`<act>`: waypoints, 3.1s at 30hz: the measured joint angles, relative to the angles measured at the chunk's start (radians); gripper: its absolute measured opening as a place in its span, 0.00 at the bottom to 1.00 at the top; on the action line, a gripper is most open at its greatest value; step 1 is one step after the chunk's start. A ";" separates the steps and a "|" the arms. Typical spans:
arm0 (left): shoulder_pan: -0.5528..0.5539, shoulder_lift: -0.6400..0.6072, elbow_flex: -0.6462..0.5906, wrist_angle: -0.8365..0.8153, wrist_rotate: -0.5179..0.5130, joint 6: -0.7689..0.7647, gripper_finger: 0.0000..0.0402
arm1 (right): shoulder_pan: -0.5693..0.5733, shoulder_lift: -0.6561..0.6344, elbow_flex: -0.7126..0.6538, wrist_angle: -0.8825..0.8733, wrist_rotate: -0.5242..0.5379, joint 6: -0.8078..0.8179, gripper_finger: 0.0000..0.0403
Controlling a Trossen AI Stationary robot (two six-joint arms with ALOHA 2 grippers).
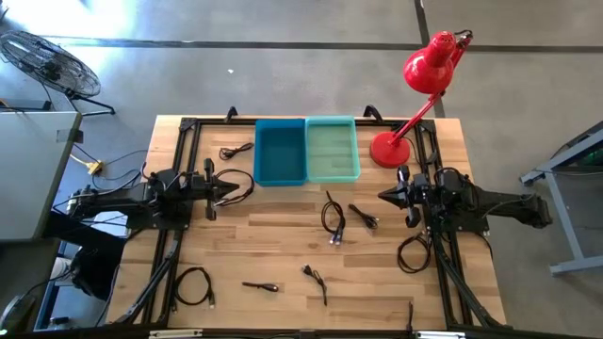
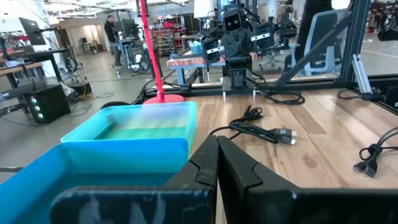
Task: Pick & Place USB Port
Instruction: Put the black USB cable into the green bin
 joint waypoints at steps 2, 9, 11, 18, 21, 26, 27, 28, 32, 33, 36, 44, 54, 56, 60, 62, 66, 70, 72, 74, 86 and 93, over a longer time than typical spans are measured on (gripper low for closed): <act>0.000 0.000 0.000 0.000 0.000 0.000 0.00 | 0.000 0.000 0.000 0.001 0.000 0.000 0.01; 0.000 0.000 0.000 0.000 0.000 0.000 0.00 | 0.000 0.000 0.000 0.083 0.000 0.013 0.01; 0.000 0.000 0.000 0.000 0.000 0.000 0.00 | 0.000 0.000 0.000 0.143 0.000 0.066 0.01; 0.000 0.000 0.000 0.000 0.000 0.000 0.00 | 0.000 0.000 0.000 0.281 -0.002 0.164 0.01; 0.000 0.000 0.000 0.000 0.000 0.000 0.00 | 0.001 0.000 0.000 0.260 0.024 0.185 0.01; 0.000 0.000 0.000 0.000 0.000 0.000 0.00 | 0.000 0.000 0.000 0.243 0.051 0.166 0.01; 0.000 0.000 0.000 0.000 0.000 0.000 0.00 | 0.000 0.000 0.000 0.238 0.054 0.152 0.01; 0.000 0.000 0.000 0.000 0.000 0.000 0.00 | 0.000 0.000 0.000 0.236 0.056 0.139 0.01; 0.000 0.000 0.000 0.000 0.000 0.000 0.00 | 0.000 0.000 0.000 0.225 0.072 0.137 0.01; 0.000 0.000 0.000 0.000 0.000 0.000 0.00 | 0.000 0.000 0.000 0.223 0.084 0.142 0.01; 0.000 0.000 0.000 0.000 0.000 0.000 0.00 | 0.000 0.000 0.000 0.222 0.099 0.157 0.01; 0.000 0.000 0.000 0.050 0.007 -0.011 0.00 | 0.000 0.000 0.000 0.173 0.117 0.157 0.00; 0.000 0.000 0.000 -0.003 0.029 0.029 0.00 | 0.000 0.000 0.000 0.156 0.136 0.181 0.00; 0.000 0.000 0.001 -0.006 0.032 0.004 0.00 | 0.000 0.000 0.000 0.155 0.178 0.223 0.01; 0.000 0.000 0.030 -0.030 0.029 -0.010 0.00 | 0.000 0.003 0.030 0.107 0.222 0.216 0.03; 0.000 0.001 0.070 -0.028 0.018 0.005 0.00 | 0.000 0.002 0.072 0.103 0.247 0.172 0.05; 0.000 0.000 0.175 -0.063 -0.003 0.066 0.00 | 0.000 0.028 0.206 0.052 0.312 0.045 0.10; 0.000 0.024 0.297 -0.209 -0.054 0.078 0.04 | 0.000 0.109 0.413 -0.100 0.383 -0.052 0.19; 0.000 0.039 0.354 -0.249 -0.077 0.082 0.08 | 0.000 0.171 0.523 -0.181 0.392 -0.085 0.24; 0.000 0.057 0.403 -0.263 -0.083 0.100 0.13 | 0.000 0.239 0.633 -0.265 0.394 -0.112 0.28; 0.000 0.150 0.517 -0.312 -0.114 0.217 0.35 | 0.000 0.682 1.275 -1.012 0.486 -0.210 0.33; 0.000 0.168 0.517 -0.317 -0.167 0.215 0.35 | 0.000 0.903 1.489 -1.431 0.471 -0.026 0.33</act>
